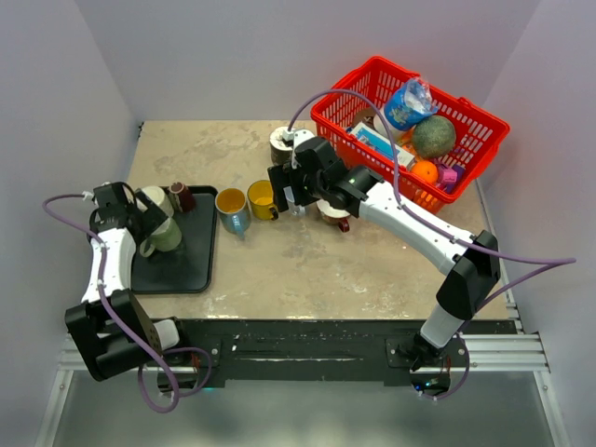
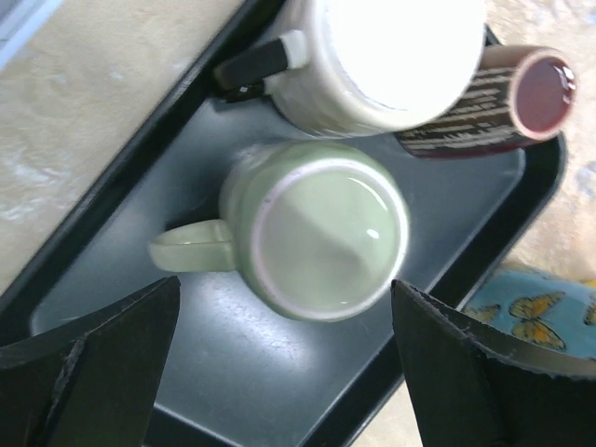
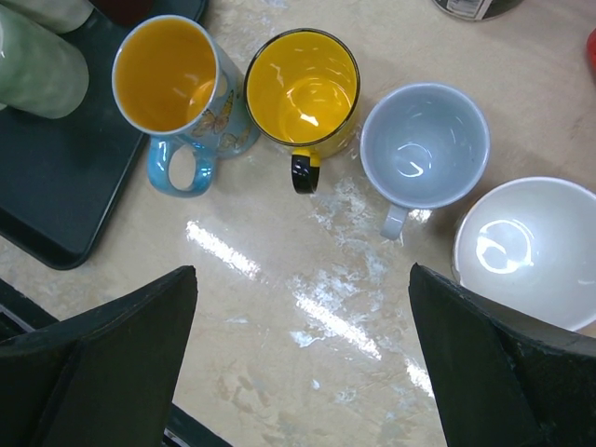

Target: Turn the mug right side up

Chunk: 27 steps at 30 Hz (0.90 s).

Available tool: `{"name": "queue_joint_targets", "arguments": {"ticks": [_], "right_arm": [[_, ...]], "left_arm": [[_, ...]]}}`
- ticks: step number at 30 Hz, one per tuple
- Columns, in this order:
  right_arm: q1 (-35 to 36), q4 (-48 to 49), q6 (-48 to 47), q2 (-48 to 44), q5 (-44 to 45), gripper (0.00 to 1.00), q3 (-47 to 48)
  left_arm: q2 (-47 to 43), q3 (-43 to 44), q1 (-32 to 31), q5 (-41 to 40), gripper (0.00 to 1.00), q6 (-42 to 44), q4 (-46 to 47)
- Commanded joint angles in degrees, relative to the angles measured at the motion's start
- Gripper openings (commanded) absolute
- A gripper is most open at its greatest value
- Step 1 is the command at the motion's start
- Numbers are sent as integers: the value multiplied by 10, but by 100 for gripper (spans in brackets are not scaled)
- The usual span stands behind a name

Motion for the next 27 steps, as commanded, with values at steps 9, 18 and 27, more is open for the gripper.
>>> {"name": "queue_joint_targets", "arguments": {"ticks": [9,18,27], "right_arm": [[-5,20,-8,-43,25,99,-40],[-9,40,-3,-67,29,99,-77],[-12,50,5,-85,45,99,-105]], "left_arm": [[-23,51,36,-188,98,-60,-65],[62,31,76,-179,93,-61,-36],[78,-3,76,-96,91,-16,33]]}}
